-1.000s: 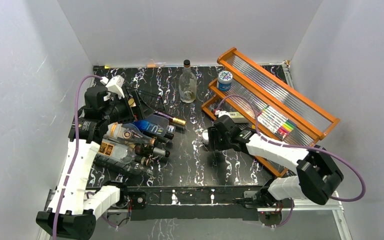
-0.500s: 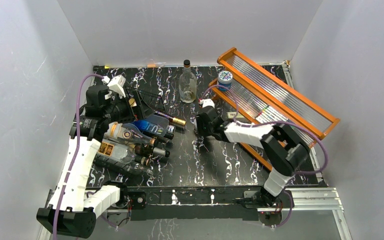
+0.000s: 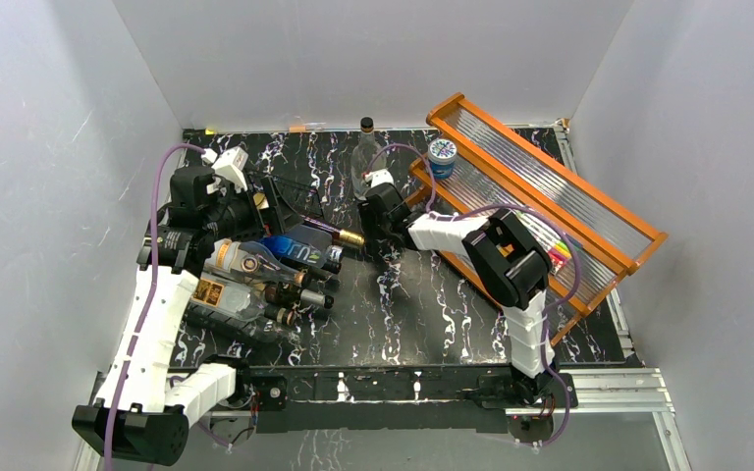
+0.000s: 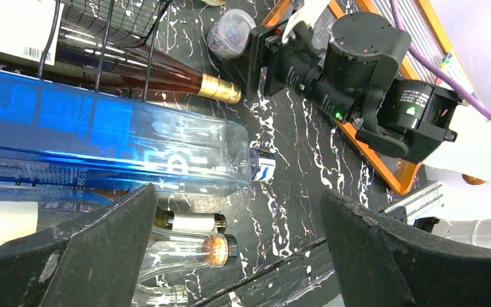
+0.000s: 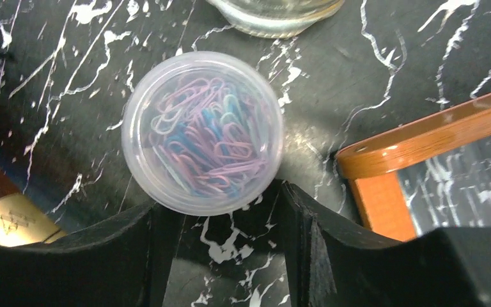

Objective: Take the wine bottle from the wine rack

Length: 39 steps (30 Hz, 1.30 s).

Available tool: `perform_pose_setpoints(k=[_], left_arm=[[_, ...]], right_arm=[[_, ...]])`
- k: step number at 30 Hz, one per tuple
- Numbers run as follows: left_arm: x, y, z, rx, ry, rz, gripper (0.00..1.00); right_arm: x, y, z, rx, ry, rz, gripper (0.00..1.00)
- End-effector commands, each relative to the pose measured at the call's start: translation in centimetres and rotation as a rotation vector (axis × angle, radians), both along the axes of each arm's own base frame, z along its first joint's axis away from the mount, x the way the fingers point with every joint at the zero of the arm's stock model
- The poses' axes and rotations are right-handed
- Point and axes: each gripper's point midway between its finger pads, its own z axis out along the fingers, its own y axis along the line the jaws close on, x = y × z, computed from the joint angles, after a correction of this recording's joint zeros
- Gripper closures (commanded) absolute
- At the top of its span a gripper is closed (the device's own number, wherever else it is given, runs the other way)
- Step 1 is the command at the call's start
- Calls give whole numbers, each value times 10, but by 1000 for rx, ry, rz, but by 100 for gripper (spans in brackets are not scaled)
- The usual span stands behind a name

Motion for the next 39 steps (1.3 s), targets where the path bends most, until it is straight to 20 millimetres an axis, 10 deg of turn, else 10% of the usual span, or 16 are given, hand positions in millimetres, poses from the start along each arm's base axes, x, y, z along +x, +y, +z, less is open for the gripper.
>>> perform_pose_setpoints(k=[1,8,22,39], left_arm=[[-5,-2,15,-8,-30,-16,2],[-11,-2,13,-20,-25,-8,2],[-23,1,25,-20,-59,0,2],[-32,-5,29,-47,-66,-34,2]], right_arm=[[29,15,49,69,-95,3,30],[-15,11,94,136,62,60,8],[-132,44,197,646,145,458,2],[-116,98,189,539,25,705,2]])
